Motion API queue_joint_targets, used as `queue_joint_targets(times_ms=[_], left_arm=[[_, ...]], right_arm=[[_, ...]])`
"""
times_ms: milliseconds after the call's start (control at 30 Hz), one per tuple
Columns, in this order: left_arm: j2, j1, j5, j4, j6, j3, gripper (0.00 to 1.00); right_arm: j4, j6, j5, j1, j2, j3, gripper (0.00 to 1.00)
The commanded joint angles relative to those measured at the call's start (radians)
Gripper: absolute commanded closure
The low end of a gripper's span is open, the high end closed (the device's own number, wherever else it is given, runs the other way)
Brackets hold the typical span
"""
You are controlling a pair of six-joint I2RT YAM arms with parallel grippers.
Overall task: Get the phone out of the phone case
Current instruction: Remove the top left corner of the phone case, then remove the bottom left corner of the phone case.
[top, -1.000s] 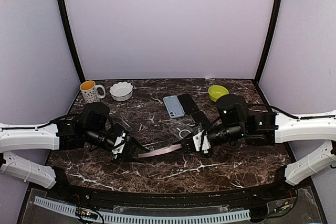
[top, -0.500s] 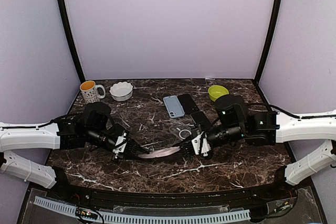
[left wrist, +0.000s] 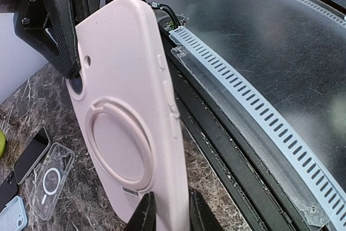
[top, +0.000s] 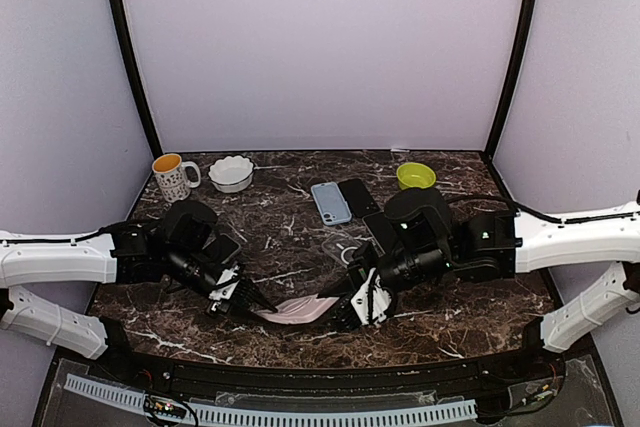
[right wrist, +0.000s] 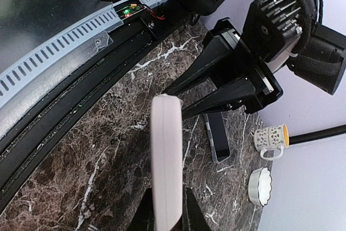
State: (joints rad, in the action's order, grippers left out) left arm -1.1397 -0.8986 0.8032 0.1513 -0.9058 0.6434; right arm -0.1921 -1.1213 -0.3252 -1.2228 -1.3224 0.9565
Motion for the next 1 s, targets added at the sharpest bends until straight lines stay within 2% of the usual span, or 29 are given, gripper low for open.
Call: queue_joint_targets(times_ms=[0,167,233,333,400,567,667,733,800,967], left_arm=[[-0.007,-0.011,0.091,0.039,-0.028,0.021,0.77],[-0.019,-0.012,0.09,0.058,-0.031,0.027,0.76],[-0.018,-0.012,0.083,0.062,-0.032,0.026,0.7],[-0.01,-0.012,0.066,0.062,-0.034,0.022,0.52],[0.008,-0.012,0.047,0.059,-0.039,0.018,0.43],[0.087,-0.011,-0.049,0.019,-0.039,-0.008,0.33],[0.153,-0.004,-0.132,-0.014,-0.035,-0.024,0.31],[0.199,0.013,-0.174,-0.064,-0.024,-0.041,0.25],[0.243,0.054,-0.221,-0.151,0.021,-0.061,0.19],[0.318,0.157,-0.287,-0.485,0.214,-0.125,0.1]], right_arm=[[0.156,-0.107,0.0,-0.027,-0.021,0.103,1.0],[0.164,-0.114,-0.011,-0.037,-0.036,0.113,1.0],[0.186,-0.091,0.006,-0.036,-0.029,0.099,1.0],[0.22,-0.05,0.063,-0.033,-0.012,0.064,1.0],[0.231,-0.016,0.089,-0.024,0.014,0.031,1.0],[0.247,0.093,0.142,0.004,0.099,-0.059,1.0],[0.258,0.188,0.187,0.019,0.152,-0.099,1.0],[0.276,0.262,0.208,0.034,0.188,-0.126,1.0],[0.365,0.362,0.262,0.045,0.221,-0.169,1.0],[0.597,0.565,0.383,0.052,0.246,-0.236,1.0]])
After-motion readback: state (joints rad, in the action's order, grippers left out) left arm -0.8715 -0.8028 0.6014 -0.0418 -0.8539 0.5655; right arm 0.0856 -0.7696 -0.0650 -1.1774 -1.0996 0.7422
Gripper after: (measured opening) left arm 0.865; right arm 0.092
